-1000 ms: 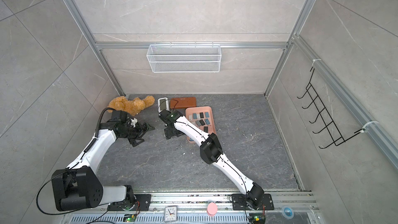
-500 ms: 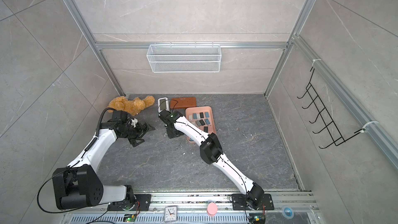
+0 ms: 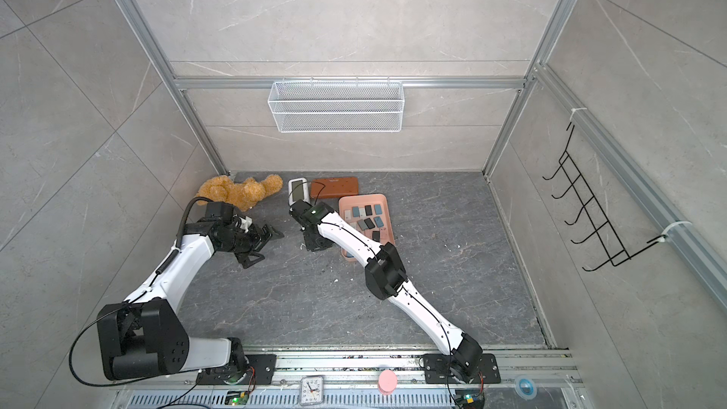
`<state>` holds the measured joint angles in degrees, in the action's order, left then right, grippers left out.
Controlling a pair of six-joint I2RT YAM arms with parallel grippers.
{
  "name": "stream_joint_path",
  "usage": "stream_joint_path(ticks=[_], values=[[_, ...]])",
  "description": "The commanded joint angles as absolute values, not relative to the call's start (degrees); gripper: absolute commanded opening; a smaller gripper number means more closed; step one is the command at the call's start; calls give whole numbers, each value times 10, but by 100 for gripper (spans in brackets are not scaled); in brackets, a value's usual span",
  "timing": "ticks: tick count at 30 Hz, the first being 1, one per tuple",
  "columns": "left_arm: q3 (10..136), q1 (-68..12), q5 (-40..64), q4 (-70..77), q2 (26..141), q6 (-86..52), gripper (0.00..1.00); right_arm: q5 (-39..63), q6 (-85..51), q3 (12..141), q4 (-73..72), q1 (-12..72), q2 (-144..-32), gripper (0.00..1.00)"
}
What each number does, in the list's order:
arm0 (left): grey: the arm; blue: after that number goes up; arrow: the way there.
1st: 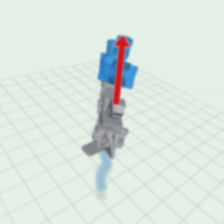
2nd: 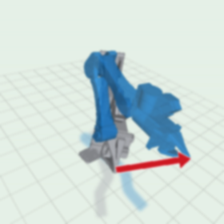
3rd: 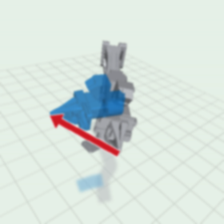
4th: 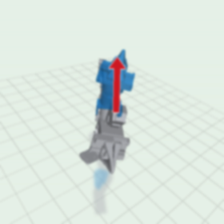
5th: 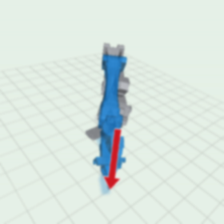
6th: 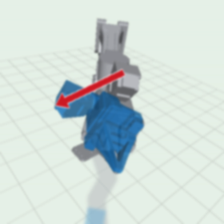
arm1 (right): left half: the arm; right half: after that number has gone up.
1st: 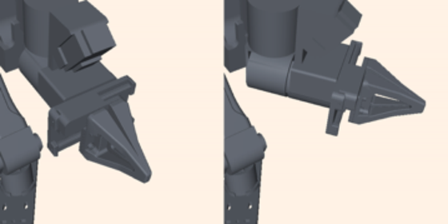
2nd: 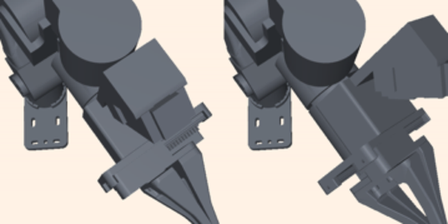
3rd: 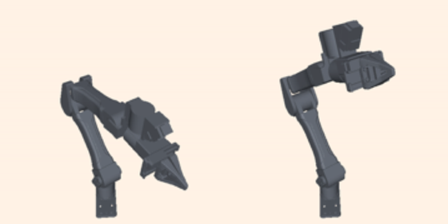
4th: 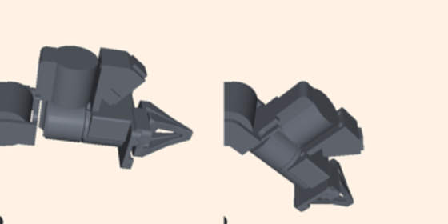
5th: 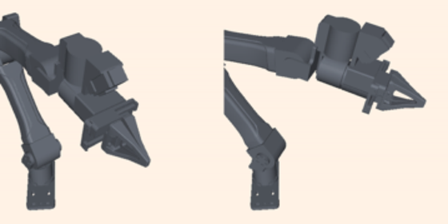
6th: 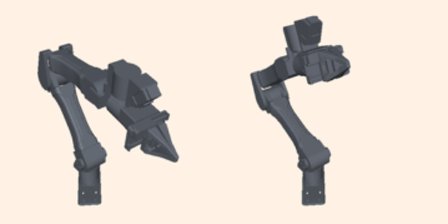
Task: Put the eraser in the storage box
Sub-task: Pick up the eraser from the center of the board, then place the eraser in the storage box.
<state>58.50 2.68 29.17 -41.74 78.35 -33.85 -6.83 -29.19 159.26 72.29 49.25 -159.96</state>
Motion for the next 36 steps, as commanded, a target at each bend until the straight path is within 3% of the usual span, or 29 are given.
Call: stream_joint_path(ticks=[1, 23, 28, 33, 36], values=[[596, 31, 309, -419, 776, -329, 99, -85, -307, 1596, 752, 489, -1578, 9], [621, 4, 340, -389, 792, -361, 99, -140, -287, 1610, 818, 475, -1488, 7], [634, -17, 340, -385, 797, -364, 99, -152, -267, 1490, 773, 453, -1415, 8], [637, -30, 338, -384, 796, -365, 99, -114, -274, 1204, 609, 408, -1266, 11], [635, -35, 336, -382, 796, -365, 99, -113, -276, 1126, 583, 388, -1226, 11]])
